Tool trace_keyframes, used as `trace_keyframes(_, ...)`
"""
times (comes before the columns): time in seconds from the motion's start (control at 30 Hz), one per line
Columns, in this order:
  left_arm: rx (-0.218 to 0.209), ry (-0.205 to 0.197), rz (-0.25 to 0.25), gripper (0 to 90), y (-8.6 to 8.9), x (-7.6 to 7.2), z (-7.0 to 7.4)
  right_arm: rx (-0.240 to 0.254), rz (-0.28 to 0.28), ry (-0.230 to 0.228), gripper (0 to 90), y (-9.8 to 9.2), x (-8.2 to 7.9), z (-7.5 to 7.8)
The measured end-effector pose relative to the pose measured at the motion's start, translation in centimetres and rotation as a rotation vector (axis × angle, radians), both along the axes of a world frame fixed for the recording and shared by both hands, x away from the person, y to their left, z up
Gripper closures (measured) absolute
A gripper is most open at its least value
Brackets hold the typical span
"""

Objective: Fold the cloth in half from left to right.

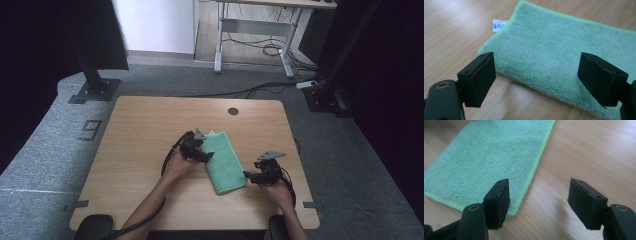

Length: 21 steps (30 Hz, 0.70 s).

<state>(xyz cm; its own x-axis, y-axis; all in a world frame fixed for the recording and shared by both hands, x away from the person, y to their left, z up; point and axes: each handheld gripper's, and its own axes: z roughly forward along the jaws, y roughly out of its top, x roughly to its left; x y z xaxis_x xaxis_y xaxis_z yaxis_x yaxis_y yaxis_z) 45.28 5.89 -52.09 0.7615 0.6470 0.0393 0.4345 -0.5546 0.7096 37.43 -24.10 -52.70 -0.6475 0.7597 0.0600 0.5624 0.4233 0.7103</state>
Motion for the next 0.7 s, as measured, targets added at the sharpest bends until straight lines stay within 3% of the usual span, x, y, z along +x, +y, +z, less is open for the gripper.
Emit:
trace_keyframes(0.3, 0.025, 0.022, -0.006, 14.5, 0.2, -1.3, -1.5, -0.053, 0.047, 0.034, 31.5, 0.6, 0.7, -1.4)
trace_keyframes(0.43, 0.06, 0.012, 0.004, 14.5, 0.2, -1.4, -1.9, -0.05, 0.062, 0.031, 30.8, 0.8, 0.5, -1.5)
trace_keyframes(0.7, 0.068, 0.011, 0.041, 14.6, 1.4, -1.3, -2.0, -0.048, 0.113, 0.022, 28.6, 2.4, -0.1, -1.6)
